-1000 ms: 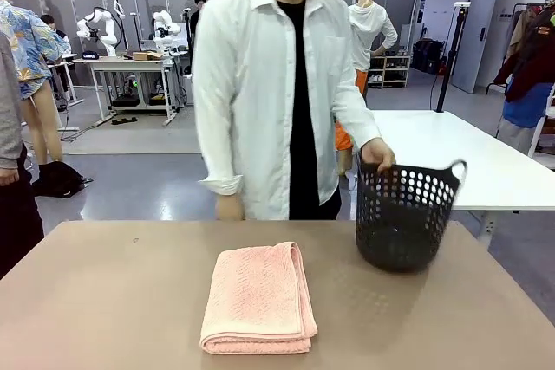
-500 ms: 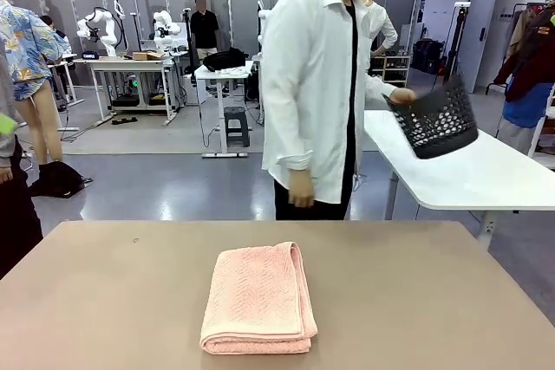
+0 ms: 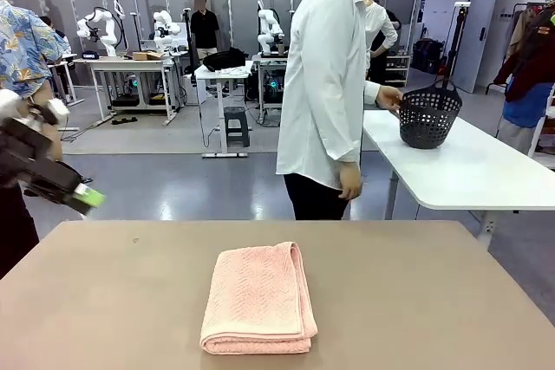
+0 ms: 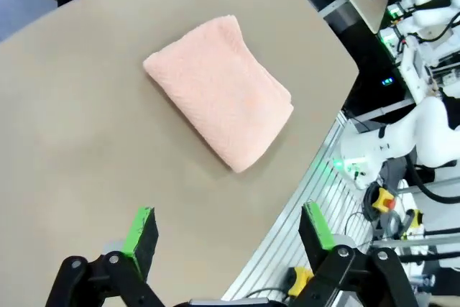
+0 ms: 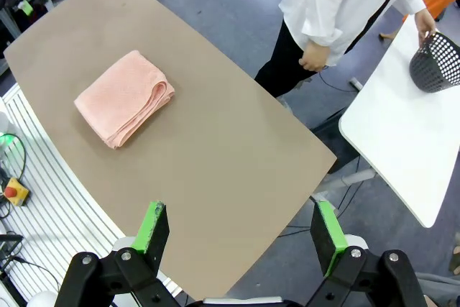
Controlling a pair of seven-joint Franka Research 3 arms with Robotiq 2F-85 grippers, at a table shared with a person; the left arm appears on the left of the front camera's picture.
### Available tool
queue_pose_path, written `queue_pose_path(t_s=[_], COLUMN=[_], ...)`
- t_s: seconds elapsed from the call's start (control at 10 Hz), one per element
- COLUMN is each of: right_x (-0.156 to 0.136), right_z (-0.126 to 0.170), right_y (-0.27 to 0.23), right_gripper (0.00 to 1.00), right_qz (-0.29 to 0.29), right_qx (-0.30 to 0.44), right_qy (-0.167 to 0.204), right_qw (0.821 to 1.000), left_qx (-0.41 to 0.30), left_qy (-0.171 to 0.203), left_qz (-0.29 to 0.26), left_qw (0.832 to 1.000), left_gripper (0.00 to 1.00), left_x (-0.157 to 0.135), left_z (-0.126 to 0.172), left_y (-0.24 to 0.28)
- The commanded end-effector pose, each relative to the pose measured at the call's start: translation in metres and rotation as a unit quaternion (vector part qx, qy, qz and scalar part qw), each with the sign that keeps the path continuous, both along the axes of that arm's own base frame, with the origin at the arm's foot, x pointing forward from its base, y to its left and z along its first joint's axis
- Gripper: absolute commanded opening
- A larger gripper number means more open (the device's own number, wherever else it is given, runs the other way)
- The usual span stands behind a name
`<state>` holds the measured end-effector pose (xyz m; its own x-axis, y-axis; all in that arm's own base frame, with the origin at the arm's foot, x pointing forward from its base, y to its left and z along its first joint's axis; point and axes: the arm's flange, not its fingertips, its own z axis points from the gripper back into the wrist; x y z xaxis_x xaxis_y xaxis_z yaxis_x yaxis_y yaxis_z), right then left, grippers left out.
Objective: Fold the towel.
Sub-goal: Pick up the 100 cm Hotel Towel and place it on the left side of the table.
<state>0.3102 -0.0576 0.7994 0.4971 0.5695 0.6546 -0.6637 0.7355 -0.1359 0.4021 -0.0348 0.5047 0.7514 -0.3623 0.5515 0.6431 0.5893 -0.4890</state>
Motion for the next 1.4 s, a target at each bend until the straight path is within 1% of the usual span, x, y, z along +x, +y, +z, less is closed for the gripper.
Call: queue_pose_path(t_s=[0.0, 0.2, 0.3, 0.5, 0.6, 0.8, 1.0, 1.1, 1.3], right_x=[0.001, 0.001, 0.001, 0.001, 0.001, 0.001, 0.001, 0.001, 0.001], right_z=[0.000, 0.000, 0.000, 0.000, 0.000, 0.000, 0.000, 0.000, 0.000], right_y=[0.000, 0.000, 0.000, 0.000, 0.000, 0.000, 0.000, 0.000, 0.000], right_gripper=[1.00, 1.00, 1.00, 1.00, 1.00, 1.00, 1.00, 1.00, 1.00], right_qz=[-0.002, -0.002, -0.002, -0.002, -0.002, -0.002, -0.002, -0.002, -0.002], right_qx=[-0.001, -0.001, -0.001, -0.001, -0.001, -0.001, -0.001, -0.001, -0.001], right_qy=[0.002, 0.002, 0.002, 0.002, 0.002, 0.002, 0.002, 0.002, 0.002], right_qw=[1.000, 1.000, 1.000, 1.000, 1.000, 1.000, 1.000, 1.000, 1.000], left_qx=[-0.014, -0.017, -0.018, -0.020, -0.028, -0.056, -0.053, -0.068, -0.079], left_qy=[0.011, 0.045, 0.054, 0.074, 0.089, 0.120, 0.129, 0.136, 0.130], left_qz=[0.009, 0.001, 0.001, 0.025, 0.031, 0.041, 0.062, 0.076, 0.086], left_qw=[1.000, 0.999, 0.998, 0.997, 0.995, 0.990, 0.988, 0.985, 0.985], left_gripper=[1.00, 1.00, 1.00, 1.00, 1.00, 1.00, 1.00, 1.00, 1.00], left_x=[0.030, 0.046, 0.052, 0.065, 0.071, 0.083, 0.091, 0.093, 0.093], left_z=[-0.024, -0.055, -0.068, -0.101, -0.121, -0.151, -0.178, -0.189, -0.204], left_y=[-0.034, -0.075, -0.093, -0.120, -0.133, -0.159, -0.165, -0.167, -0.171])
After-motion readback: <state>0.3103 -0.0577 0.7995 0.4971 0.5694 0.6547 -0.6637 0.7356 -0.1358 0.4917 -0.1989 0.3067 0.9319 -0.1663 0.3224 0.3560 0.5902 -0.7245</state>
